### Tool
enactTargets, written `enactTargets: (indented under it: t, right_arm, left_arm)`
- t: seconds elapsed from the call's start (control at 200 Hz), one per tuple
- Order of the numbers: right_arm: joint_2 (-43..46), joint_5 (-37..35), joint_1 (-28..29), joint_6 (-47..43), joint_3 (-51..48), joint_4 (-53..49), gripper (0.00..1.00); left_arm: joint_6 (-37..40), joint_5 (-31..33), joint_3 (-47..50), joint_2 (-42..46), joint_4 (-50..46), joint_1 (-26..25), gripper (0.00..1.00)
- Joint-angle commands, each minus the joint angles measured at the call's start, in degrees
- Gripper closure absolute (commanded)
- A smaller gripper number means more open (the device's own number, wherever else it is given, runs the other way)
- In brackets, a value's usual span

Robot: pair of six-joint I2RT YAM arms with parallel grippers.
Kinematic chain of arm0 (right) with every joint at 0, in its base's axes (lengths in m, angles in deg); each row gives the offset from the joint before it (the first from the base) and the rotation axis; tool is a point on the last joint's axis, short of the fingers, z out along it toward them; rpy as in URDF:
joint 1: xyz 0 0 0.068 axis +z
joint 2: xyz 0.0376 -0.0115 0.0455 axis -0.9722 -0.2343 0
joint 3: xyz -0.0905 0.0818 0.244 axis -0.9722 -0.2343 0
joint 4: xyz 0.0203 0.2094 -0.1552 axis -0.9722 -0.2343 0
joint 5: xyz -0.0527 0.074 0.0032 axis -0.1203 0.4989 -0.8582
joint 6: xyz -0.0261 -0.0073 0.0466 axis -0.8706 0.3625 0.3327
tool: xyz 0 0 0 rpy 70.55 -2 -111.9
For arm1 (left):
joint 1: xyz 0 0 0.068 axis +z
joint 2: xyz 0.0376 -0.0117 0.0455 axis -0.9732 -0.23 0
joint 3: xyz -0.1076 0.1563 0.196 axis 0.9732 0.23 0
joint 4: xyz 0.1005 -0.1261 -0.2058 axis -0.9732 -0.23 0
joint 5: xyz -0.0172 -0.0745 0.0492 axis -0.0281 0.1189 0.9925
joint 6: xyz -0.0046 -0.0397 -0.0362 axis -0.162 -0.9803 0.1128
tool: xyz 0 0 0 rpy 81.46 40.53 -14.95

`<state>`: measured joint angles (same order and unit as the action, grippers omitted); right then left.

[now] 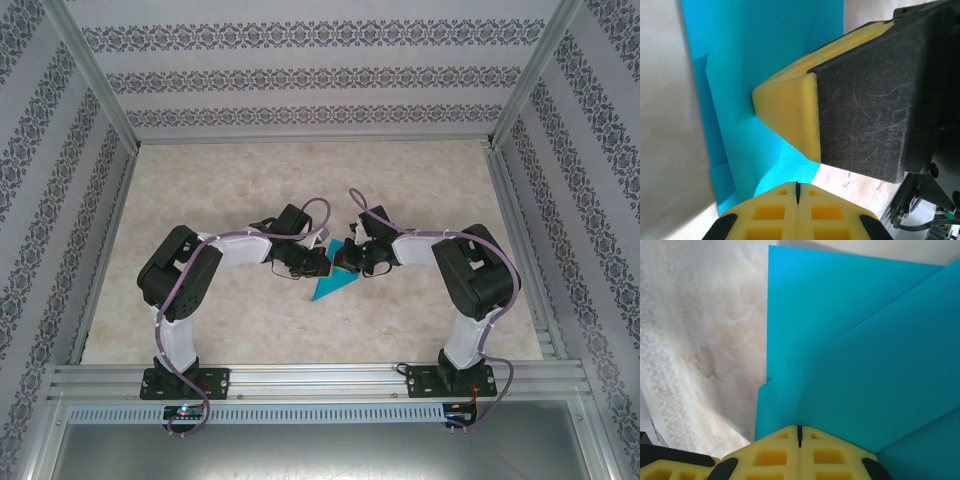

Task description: Fold a paper plane with a square sheet of paper (pick it up from the middle)

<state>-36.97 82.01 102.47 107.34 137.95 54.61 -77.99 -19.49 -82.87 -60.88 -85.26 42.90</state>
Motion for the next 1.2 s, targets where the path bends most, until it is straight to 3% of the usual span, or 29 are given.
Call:
enactTargets:
  t: [0.0,0.42,0.809,1.194]
  right_arm:
    - [-4.4,-6.6,0.0,-1.0,-1.4,-7.4,1.0]
    - [-5.1,-8.0,0.1,-1.0,-1.5,-9.3,1.0]
    - [-6.0,-7.9,0.2,-1.0,-1.2,-9.4,1.0]
    - [-6.8,-7.8,0.3,-1.2,-1.1,-10.0,1.0]
  left_arm:
    - [-1.1,-1.4,0.9,-0.4,0.9,-0.8,0.98]
    - [1.1,2.8,3.4,-0.3,-7.2,-1.4,0.97]
    - [-0.2,2.1,3.9,4.9,-7.1,-2.6,0.95]
    - [-0.9,2.7,5.9,1.7,-8.6,-2.9,0.95]
